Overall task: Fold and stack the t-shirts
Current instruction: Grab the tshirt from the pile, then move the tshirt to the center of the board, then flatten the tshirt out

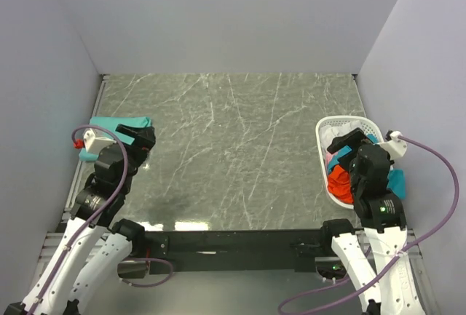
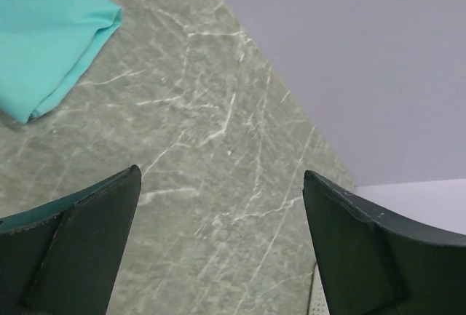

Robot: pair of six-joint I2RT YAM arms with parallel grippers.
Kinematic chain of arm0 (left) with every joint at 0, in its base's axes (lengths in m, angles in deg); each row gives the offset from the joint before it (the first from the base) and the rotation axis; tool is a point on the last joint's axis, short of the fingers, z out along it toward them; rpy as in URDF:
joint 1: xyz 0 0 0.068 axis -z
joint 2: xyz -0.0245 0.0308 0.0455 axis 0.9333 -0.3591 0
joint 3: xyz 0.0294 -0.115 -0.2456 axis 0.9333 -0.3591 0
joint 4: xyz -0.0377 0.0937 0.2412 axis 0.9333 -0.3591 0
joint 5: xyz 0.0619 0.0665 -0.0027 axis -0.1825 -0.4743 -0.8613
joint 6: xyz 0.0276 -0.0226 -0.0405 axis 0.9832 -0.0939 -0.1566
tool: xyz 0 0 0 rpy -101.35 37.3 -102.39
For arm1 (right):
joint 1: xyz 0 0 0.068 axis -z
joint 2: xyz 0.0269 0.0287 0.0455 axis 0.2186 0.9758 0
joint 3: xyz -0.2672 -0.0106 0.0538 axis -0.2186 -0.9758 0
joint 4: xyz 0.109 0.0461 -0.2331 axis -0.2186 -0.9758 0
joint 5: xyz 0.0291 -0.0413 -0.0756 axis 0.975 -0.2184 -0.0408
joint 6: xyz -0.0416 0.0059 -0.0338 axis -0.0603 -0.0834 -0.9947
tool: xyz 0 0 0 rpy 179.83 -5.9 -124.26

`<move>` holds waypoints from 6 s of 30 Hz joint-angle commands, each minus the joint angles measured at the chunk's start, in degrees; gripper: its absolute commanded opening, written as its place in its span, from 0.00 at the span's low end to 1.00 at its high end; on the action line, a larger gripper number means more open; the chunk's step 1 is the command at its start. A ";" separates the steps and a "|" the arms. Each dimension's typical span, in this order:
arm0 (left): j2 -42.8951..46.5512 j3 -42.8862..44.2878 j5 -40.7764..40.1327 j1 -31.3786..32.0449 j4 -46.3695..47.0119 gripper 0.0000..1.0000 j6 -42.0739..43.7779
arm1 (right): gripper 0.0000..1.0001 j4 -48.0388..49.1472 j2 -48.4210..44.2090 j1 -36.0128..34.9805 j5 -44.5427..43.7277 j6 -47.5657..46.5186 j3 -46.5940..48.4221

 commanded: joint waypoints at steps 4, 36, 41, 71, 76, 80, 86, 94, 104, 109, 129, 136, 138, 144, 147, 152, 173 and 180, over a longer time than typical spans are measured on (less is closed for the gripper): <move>-2.91 2.44 -3.07 0.21 8.98 0.99 -1.44 | 1.00 -4.40 3.74 0.27 3.01 -4.40 0.79; -2.48 1.30 -4.48 0.21 -2.79 0.99 -4.95 | 0.15 -3.80 11.24 0.88 -0.94 5.45 -7.48; -1.78 1.57 -4.92 0.21 -4.46 0.99 -4.60 | 0.00 -5.12 6.92 0.88 0.82 3.69 -2.39; 2.88 3.68 -1.58 0.21 -10.88 0.99 -2.58 | 0.00 4.08 19.92 0.80 4.93 -5.45 43.85; 2.88 3.76 -1.41 0.21 -10.79 0.99 -2.58 | 0.00 8.84 20.09 0.88 11.70 -5.81 46.49; 2.62 3.85 -0.79 0.21 -10.35 0.99 -2.22 | 0.00 12.44 22.37 0.88 19.52 -6.33 50.96; 1.22 4.20 -1.49 0.21 -11.49 0.99 -2.31 | 0.00 14.03 30.19 0.80 35.96 -6.51 59.30; 0.68 4.03 -1.23 0.21 -12.55 0.99 -3.10 | 0.00 15.45 39.95 -6.48 49.28 -7.55 64.15; 0.86 2.62 0.09 0.21 -15.36 0.99 -5.30 | 0.00 17.46 47.78 -25.92 43.11 -10.99 64.77; 0.86 1.57 0.27 0.21 -17.03 0.99 -6.44 | 0.00 19.04 47.96 -26.98 38.37 -7.75 58.74; -25.39 -10.56 26.09 1.61 11.43 0.99 0.15 | 0.00 29.68 43.92 -7.73 33.26 -2.20 4.13; -46.76 -1.96 25.23 7.41 14.52 0.98 1.82 | 0.00 28.54 41.54 -7.73 30.61 -3.34 1.93; -51.33 0.15 25.05 7.85 15.31 0.95 1.56 | 0.00 28.45 41.19 -7.73 30.88 -3.61 1.67; -59.69 4.37 26.11 8.12 17.77 0.83 2.26 | 0.00 28.19 41.63 -7.73 31.67 -3.87 1.32; -62.59 6.48 26.11 8.82 17.51 0.70 2.70 | 0.00 28.01 41.98 -7.73 32.02 -4.13 1.49; -66.20 9.21 26.11 9.79 17.07 0.44 3.66 | 0.00 28.18 42.07 -7.73 32.11 -4.14 1.67; -26.23 5.96 15.91 12.95 5.03 0.01 2.61 | 0.00 17.82 23.20 -7.64 24.56 -0.80 1.93; -12.60 7.27 13.10 13.04 1.69 0.01 2.26 | 0.00 12.02 13.86 -7.73 21.56 -2.46 4.65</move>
